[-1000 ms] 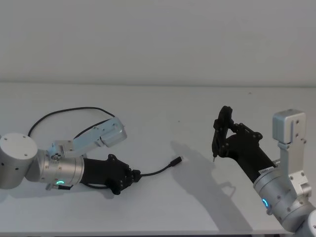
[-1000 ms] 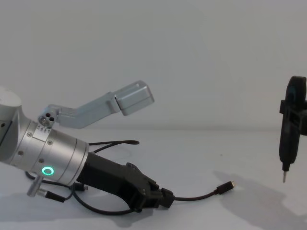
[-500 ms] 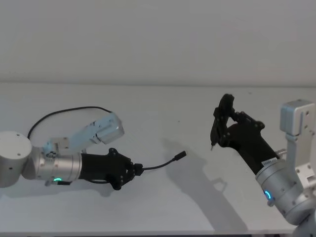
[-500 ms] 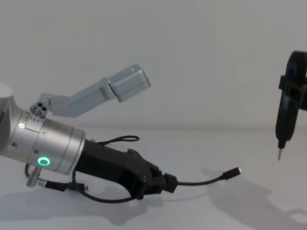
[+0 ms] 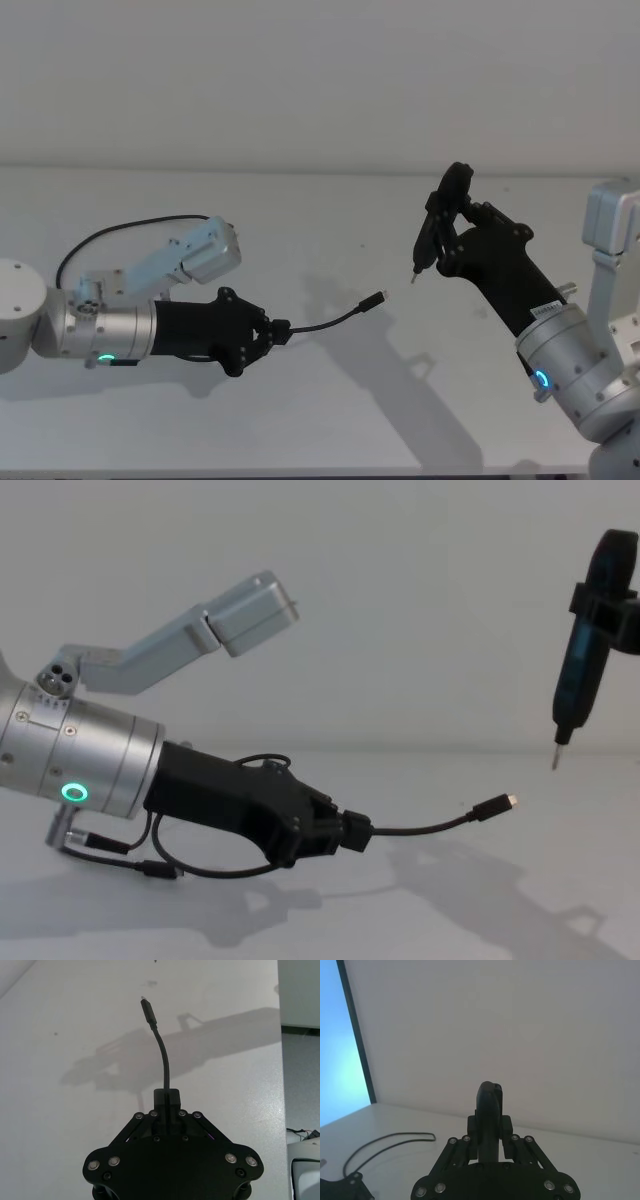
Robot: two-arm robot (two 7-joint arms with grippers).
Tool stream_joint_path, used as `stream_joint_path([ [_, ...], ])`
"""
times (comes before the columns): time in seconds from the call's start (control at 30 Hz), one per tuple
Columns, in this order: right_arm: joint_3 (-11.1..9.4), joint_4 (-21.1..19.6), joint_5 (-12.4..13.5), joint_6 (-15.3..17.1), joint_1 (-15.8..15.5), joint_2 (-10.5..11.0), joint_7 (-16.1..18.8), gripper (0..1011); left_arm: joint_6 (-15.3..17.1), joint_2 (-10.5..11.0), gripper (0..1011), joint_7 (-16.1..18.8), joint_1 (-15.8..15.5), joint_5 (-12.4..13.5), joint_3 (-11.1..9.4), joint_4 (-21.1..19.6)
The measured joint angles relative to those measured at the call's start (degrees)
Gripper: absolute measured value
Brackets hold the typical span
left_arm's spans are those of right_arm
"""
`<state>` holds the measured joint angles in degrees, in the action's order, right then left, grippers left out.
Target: Pick up the data cable with the one hand.
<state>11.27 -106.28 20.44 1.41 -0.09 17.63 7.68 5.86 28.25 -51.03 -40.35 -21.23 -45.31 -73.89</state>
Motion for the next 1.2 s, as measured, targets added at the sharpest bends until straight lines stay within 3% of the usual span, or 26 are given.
stream_joint_path([
  [0.47,-0.07,0.74,2.20,1.07,1.16,-1.87,1.67,275,-0.62,0.58,43,-0.17,0.25,-0.41,0.39,-1.10],
  [1.2,-0.19,2.23,3.52,2.45,1.73,-3.10,2.59,275,-0.88,0.82,43,-0.25,0.35,-0.58,0.55,-1.53],
])
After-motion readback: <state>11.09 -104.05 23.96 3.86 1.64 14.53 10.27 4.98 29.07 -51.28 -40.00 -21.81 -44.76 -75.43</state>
